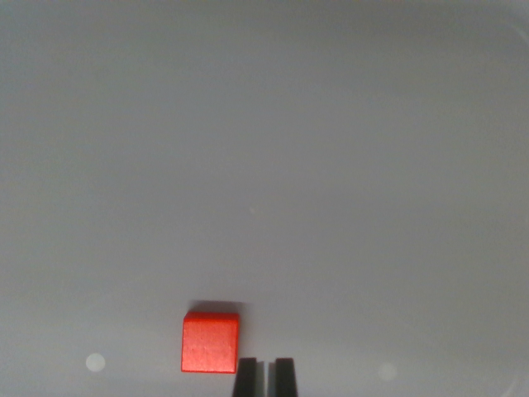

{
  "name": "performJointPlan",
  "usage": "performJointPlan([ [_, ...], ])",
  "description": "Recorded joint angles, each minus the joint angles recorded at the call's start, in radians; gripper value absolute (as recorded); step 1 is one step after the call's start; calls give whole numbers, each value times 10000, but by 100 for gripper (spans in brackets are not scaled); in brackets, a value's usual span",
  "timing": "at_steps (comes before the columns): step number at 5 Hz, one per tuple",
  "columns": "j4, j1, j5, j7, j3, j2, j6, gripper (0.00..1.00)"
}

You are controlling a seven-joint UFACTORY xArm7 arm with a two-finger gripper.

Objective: Reach red block

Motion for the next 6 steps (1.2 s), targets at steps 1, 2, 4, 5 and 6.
performJointPlan([
  [1, -353, 18, 29, 2, 23, 46, -390, 0],
  [2, -353, 18, 29, 2, 23, 46, -390, 0],
  [4, -711, 35, 59, 4, 47, 93, -786, 0],
  [5, -1116, 55, 93, 7, 74, 147, -1233, 0],
  [6, -1116, 55, 93, 7, 74, 147, -1233, 0],
])
